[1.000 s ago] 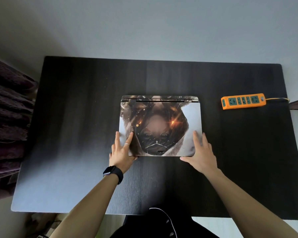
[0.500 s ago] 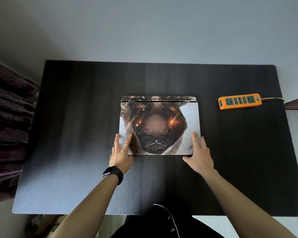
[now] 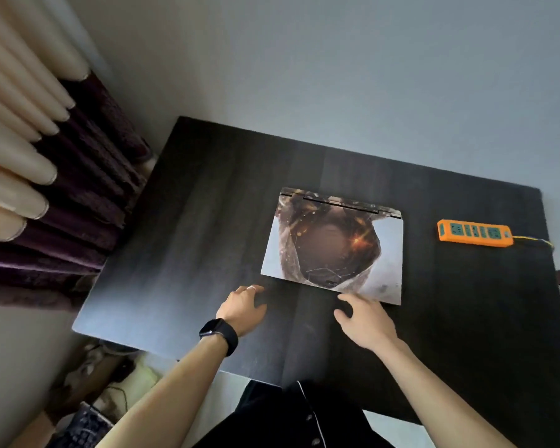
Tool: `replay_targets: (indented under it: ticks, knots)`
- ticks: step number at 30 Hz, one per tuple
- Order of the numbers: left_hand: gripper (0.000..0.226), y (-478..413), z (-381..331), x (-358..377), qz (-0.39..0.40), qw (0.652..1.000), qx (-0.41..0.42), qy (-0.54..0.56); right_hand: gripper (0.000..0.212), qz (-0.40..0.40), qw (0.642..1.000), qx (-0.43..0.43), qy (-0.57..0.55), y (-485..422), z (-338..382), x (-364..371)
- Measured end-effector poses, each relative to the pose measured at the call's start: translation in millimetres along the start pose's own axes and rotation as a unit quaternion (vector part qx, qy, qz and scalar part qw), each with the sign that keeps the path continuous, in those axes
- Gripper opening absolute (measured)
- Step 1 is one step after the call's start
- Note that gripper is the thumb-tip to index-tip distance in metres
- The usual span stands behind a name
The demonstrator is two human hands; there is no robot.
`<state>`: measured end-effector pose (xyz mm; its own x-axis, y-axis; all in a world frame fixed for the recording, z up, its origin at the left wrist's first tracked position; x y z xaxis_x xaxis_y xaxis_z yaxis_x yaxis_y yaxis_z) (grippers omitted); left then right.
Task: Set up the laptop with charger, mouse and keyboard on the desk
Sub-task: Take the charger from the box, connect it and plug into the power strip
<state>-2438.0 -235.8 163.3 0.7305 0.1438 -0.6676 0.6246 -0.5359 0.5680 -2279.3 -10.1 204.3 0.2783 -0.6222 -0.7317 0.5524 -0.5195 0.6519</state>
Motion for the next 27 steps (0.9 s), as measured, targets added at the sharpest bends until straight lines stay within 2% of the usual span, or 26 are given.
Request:
replay_targets:
  ticks: [5,8,11,15,21,24,27]
  knots:
    - [0.039,62.7,15.7,-21.7,-0.128,0.992,-0.014,0.005,0.034,-0.066,0.979,-0.192,-0.001,45.8,84.4,-2.3]
    - [0.038,113.4,45.9,-22.1,-0.221,0.972,-0.068,0.052,0.031,-0.054,0.953,-0.298,0.002,70.6,128.2,13.4]
    - [0.038,165.1,75.6,-2.9,-0.264,0.951,-0.13,0.095,0.032,-0.024,0.929,-0.368,0.02,94.5,158.6,32.4]
    - [0.041,242.8,108.5,39.5,-0.308,0.919,-0.203,0.14,0.031,0.026,0.901,-0.429,0.058,124.5,181.0,71.8]
    - [0.033,357.0,157.5,87.2,-0.365,0.859,-0.299,0.198,0.03,0.09,0.854,-0.496,0.127,186.7,211.7,136.8]
    - [0.033,404.3,189.0,109.8,-0.377,0.827,-0.341,0.239,0.031,0.122,0.83,-0.521,0.155,225.0,228.2,173.1]
    - [0.029,433.3,223.7,124.4,-0.373,0.811,-0.358,0.275,0.032,0.139,0.818,-0.532,0.17,257.3,250.7,206.3]
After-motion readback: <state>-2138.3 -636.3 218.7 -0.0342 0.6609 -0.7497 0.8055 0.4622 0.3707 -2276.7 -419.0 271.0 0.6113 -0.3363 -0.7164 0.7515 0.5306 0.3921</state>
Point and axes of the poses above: each hand's wrist, its own y-axis away from the middle knuckle, its own x-axis out of the palm, z = x × y, the point moved 7 cm from there along -y, towards the middle knuckle, and after that the axes turned 6 degrees about x, right-handed, at the moved point
